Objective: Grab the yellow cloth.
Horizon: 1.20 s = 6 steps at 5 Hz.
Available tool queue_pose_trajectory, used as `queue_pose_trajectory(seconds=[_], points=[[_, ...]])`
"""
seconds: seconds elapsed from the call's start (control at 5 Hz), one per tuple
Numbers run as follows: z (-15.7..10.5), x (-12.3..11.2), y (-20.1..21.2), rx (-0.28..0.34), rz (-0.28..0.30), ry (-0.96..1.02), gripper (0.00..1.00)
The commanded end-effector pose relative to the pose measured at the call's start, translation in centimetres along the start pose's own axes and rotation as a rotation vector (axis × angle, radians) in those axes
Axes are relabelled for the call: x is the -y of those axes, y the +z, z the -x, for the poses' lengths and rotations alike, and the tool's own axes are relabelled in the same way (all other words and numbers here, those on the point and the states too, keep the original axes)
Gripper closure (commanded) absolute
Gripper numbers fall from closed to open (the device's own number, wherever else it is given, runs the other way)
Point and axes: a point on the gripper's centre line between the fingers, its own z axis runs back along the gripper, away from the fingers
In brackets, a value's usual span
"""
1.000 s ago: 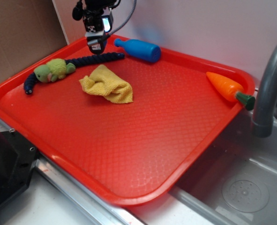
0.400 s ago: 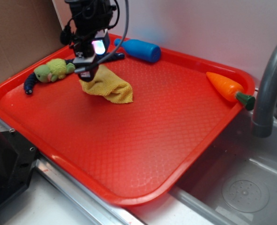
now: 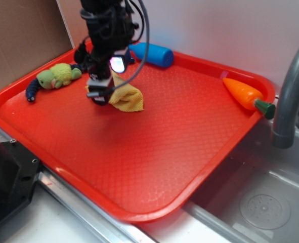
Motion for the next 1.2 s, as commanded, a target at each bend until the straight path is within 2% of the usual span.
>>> queue_pose_trajectory(seconds=[0.0, 0.4, 0.6, 0.8, 1.0], points=[[-1.3, -1.3, -2.5, -0.033, -0.018, -0.016, 1.0], [0.8, -1.9, 0.1, -0.009, -0.049, 0.069, 1.0], [2.6, -2.1, 4.9, 0.034, -0.087, 0.26, 1.0], [2.0, -0.6, 9.8, 0.128, -0.078, 0.477, 1.0], [-0.3, 0.5, 15.0, 0.046, 0.061, 0.607, 1.0]])
